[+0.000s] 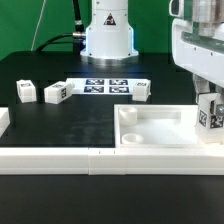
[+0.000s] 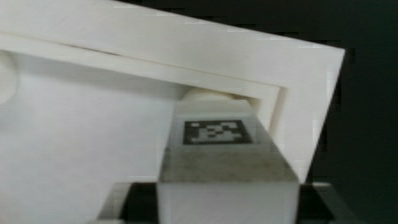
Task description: Assemble one leg
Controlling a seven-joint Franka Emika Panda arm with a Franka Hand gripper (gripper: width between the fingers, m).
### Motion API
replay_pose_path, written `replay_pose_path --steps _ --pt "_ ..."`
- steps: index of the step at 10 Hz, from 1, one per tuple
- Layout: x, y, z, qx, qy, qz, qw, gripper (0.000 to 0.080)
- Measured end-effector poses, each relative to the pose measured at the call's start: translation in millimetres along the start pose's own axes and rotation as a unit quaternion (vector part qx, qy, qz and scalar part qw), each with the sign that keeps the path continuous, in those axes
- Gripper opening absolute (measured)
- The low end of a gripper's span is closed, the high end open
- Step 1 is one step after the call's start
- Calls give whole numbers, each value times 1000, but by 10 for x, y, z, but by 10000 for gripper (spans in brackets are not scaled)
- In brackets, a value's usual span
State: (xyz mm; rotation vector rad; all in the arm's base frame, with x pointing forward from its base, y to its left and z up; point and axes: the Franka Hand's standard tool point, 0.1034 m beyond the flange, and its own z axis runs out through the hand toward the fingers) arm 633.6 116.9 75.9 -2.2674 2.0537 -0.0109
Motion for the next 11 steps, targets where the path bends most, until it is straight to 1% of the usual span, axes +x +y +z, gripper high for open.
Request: replay_pose_path --steps 2,3,4,5,6,7,9,11 --pt "-7 0 0 0 0 11 1000 292" --pt "-10 0 1 0 0 5 1000 485" --pt "-13 -1 0 0 0 -17 1000 485" --pt "-25 -1 0 1 -1 -26 1000 611" --pt "-23 -4 -1 1 0 -65 998 611" --pt "-6 -11 -6 2 0 -148 989 643" --pt "-9 -9 7 2 3 -249 968 648" --pt "-33 -7 7 1 3 -335 942 649"
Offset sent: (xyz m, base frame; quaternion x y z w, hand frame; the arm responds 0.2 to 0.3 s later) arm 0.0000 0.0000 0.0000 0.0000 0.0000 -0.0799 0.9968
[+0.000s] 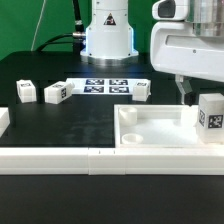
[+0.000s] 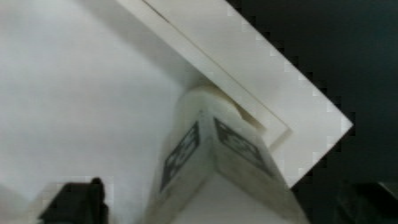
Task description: Assemble one leg
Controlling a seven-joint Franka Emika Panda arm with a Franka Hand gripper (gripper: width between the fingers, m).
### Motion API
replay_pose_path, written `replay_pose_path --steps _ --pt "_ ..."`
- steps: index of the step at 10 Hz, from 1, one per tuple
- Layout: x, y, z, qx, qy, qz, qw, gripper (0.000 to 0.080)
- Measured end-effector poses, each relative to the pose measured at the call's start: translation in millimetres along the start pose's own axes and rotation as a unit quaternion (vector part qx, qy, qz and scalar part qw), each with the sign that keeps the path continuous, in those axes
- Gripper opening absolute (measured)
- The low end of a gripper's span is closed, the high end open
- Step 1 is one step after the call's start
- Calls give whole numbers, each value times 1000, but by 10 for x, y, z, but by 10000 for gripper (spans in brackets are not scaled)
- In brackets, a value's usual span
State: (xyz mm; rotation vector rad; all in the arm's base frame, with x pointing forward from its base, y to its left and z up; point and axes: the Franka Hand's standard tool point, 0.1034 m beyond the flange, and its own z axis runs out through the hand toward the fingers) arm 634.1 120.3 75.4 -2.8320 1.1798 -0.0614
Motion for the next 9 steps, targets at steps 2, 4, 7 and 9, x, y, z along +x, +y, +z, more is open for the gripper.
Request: replay_pose_path --steps 2,4,7,9 --pt "18 -15 -19 1 1 -118 993 649" --pt "51 5 -22 0 2 -236 972 649" --pt "3 -23 -16 -5 4 -340 940 649" --pt "1 -28 -17 -7 6 -353 935 640"
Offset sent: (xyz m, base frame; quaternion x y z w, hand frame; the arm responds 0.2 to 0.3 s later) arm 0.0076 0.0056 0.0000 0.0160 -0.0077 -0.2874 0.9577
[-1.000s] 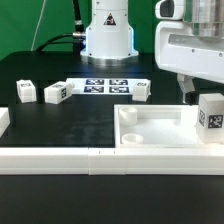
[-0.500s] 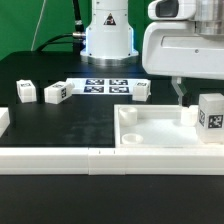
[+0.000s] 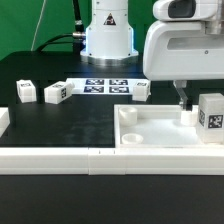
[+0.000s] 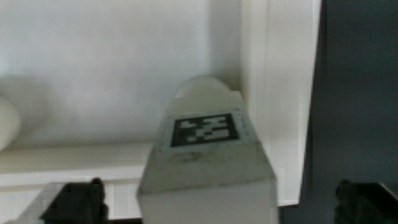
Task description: Assemble one leg
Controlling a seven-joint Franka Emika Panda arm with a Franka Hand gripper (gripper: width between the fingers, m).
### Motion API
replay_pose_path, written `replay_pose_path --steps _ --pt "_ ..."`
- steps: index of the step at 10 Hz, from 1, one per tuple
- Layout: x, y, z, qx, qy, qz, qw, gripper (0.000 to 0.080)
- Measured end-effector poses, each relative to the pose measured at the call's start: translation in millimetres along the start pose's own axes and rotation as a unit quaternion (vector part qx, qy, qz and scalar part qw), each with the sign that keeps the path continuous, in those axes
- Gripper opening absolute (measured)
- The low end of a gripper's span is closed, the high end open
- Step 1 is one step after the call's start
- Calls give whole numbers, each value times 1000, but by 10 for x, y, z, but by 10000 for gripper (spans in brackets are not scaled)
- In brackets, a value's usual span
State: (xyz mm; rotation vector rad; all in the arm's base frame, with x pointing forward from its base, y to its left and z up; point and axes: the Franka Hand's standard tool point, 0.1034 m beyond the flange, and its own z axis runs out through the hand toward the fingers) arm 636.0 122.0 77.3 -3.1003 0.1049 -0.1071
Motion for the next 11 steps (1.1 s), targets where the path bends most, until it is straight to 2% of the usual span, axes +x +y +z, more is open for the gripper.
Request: replay_pose_path --steps 1,2,3,6,8,11 --pt "0 2 0 0 0 0 1000 483" --pt "1 2 0 0 0 0 1000 483" --pt "1 4 0 0 0 0 1000 310" --pt "2 9 0 0 0 15 1000 290" --pt "2 17 5 1 0 131 991 290" --pt "2 35 10 1 0 267 964 290"
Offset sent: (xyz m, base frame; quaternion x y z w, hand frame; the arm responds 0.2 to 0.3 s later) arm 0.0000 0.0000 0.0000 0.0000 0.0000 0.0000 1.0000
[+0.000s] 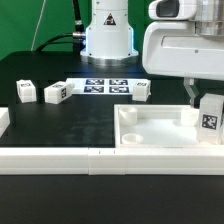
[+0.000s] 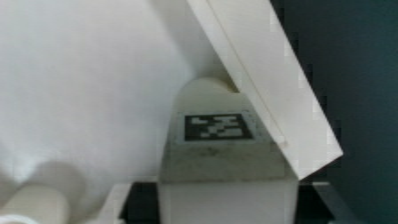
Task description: Assemble one leg
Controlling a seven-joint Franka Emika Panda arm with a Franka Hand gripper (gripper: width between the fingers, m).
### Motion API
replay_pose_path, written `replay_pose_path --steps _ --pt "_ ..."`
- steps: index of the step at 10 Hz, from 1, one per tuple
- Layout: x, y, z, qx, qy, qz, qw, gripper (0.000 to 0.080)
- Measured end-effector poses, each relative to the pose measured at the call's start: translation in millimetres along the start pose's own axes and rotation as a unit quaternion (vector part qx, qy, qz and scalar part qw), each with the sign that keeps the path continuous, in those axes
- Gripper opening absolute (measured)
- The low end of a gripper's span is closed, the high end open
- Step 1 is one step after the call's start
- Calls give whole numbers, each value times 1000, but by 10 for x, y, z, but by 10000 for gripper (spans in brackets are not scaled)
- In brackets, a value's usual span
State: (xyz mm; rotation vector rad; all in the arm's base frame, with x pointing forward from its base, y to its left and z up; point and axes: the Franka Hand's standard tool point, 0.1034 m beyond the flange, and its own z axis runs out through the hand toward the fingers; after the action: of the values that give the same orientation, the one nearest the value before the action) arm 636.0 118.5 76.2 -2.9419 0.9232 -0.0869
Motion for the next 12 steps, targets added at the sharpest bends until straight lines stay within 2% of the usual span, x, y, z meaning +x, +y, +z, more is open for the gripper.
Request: replay_pose_path --steps 3,4,6,11,12 --pt "3 17 4 1 -3 185 983 291" --pt "10 32 3 3 -7 285 959 291" --pt "-23 9 7 0 -7 381 925 291" --pt "-28 6 5 2 -11 538 843 291" --pt "-32 2 5 2 -11 525 851 291"
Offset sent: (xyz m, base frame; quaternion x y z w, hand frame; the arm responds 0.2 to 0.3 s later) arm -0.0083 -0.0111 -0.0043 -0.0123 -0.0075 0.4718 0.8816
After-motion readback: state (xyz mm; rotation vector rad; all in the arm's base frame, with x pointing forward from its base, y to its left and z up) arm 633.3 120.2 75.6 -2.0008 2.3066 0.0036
